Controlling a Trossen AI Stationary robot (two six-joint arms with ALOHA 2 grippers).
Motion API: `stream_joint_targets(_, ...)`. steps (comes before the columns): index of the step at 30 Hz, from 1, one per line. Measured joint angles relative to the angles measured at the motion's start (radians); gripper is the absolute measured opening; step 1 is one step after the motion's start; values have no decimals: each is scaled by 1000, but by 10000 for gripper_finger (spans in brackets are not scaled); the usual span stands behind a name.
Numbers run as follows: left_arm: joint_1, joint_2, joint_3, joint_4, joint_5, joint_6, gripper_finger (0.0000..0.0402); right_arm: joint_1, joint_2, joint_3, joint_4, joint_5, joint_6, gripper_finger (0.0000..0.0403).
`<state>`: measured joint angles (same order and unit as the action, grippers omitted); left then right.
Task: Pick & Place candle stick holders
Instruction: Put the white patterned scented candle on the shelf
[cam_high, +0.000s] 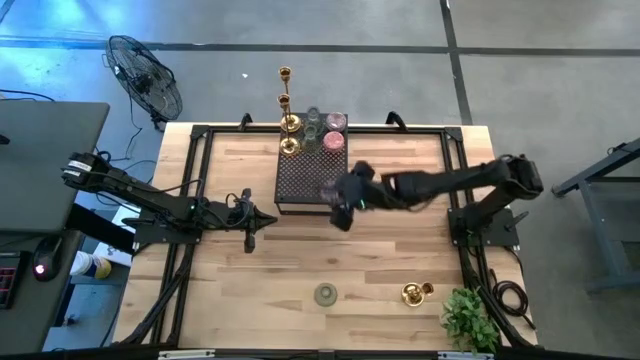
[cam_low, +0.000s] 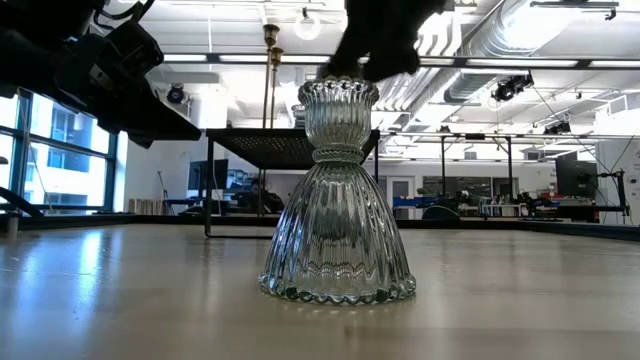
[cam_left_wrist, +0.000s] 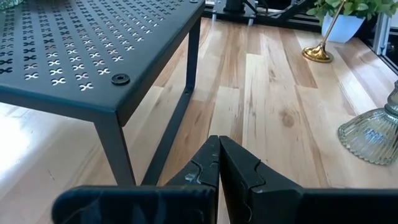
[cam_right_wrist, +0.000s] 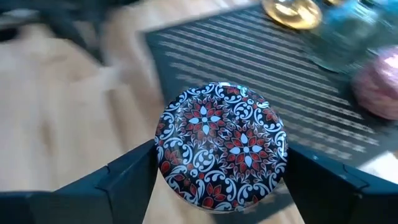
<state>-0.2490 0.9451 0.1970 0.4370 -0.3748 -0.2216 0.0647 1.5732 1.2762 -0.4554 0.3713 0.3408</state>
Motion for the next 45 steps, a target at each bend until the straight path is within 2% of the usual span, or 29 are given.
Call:
stream_joint_targets(6, 0, 0, 0, -1, 0, 0, 2, -158, 22, -1, 7, -43, -40, 312)
stream_joint_targets(11, 0, 0, 0, -2, 0, 0, 2, -226, 28, -1, 20, -80, -53, 312)
stream_joint_targets(45, 0, 0, 0, -22, 0, 0, 2, -300, 75, -15, 54, -109, -49, 312)
